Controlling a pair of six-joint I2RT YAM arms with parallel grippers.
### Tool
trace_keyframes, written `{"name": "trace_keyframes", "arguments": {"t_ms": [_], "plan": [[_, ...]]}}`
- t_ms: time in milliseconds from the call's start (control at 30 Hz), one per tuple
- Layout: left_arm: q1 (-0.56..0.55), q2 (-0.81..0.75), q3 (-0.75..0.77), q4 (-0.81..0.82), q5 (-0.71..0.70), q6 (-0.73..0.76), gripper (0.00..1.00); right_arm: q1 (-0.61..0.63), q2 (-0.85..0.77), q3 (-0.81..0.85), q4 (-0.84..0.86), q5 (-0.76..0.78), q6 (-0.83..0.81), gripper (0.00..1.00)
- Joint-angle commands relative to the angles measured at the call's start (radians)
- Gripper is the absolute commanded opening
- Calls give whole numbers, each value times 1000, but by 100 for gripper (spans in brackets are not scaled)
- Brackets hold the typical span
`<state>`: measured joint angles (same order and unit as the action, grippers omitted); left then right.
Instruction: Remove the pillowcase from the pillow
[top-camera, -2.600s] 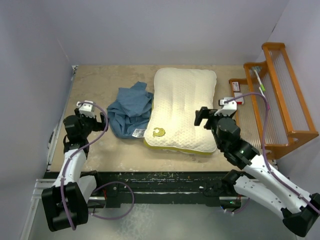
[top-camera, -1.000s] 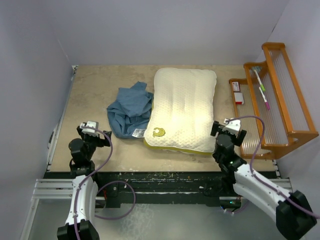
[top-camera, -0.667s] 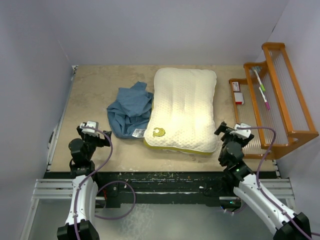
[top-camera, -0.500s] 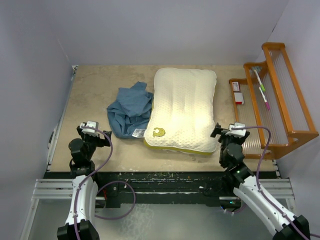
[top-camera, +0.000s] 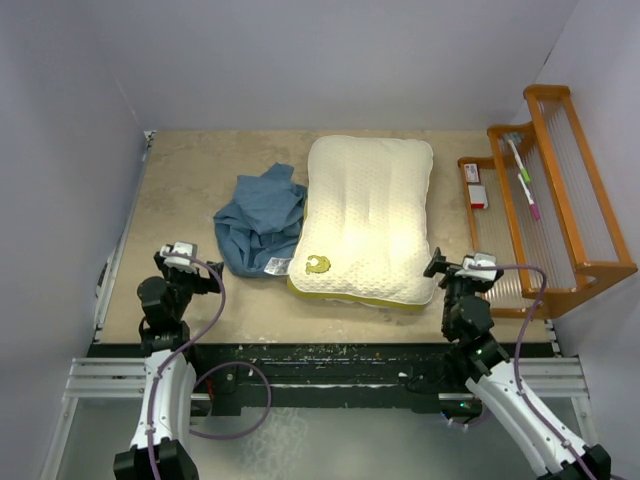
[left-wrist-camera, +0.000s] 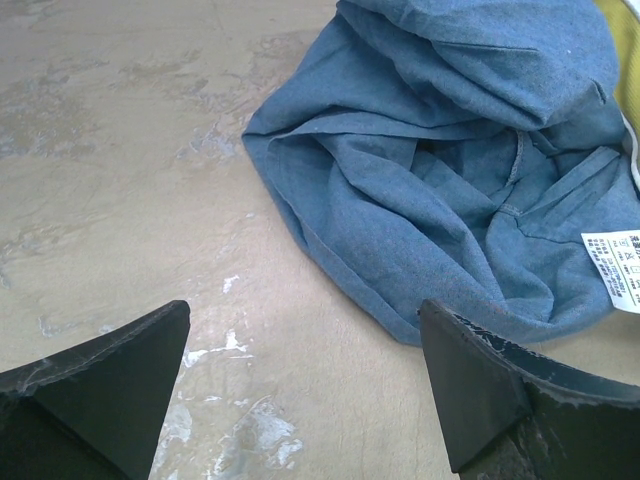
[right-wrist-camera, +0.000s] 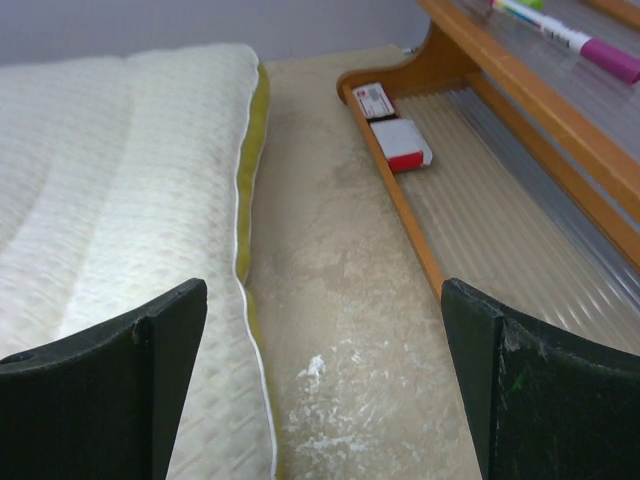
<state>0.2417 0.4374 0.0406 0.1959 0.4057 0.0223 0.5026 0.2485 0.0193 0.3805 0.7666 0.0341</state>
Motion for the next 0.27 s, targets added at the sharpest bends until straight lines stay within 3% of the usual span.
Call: {"name": "trace_keyframes", "arguments": {"t_ms": [0,233], "plan": [[4,17,5,65,19,13,99,-5,-73,-21,-4,1,-8,100],[3,23,7,68,19,15,99,-6,-10,-18,45,13,-2,100]]}}
